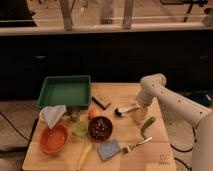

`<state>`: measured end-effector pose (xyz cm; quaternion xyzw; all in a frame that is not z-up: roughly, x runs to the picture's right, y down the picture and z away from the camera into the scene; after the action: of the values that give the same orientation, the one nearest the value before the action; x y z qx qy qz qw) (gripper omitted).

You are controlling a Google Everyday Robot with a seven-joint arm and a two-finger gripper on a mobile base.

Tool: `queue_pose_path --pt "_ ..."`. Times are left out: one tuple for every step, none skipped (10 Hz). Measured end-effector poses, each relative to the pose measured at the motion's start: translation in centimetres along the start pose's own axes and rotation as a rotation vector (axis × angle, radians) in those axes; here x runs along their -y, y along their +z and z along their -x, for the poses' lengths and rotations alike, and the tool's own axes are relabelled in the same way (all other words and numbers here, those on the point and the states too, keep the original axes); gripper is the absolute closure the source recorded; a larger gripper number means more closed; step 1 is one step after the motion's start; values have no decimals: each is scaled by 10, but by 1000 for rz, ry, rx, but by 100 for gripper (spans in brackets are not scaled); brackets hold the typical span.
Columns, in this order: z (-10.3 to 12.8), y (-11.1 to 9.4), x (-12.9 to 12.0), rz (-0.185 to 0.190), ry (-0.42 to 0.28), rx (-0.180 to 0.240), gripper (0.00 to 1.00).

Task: Place brush in tray

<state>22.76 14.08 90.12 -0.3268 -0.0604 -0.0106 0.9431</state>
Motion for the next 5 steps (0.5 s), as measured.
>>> queue_pose_path --pt "-1 1 1 1 1 -1 20" --pt "-1 2 2 0 3 -3 20" --pt "-1 3 3 0 4 -2 20" --pt "-2 4 4 -1 6 -3 20" --pt "-2 3 5 -1 6 -4 20"
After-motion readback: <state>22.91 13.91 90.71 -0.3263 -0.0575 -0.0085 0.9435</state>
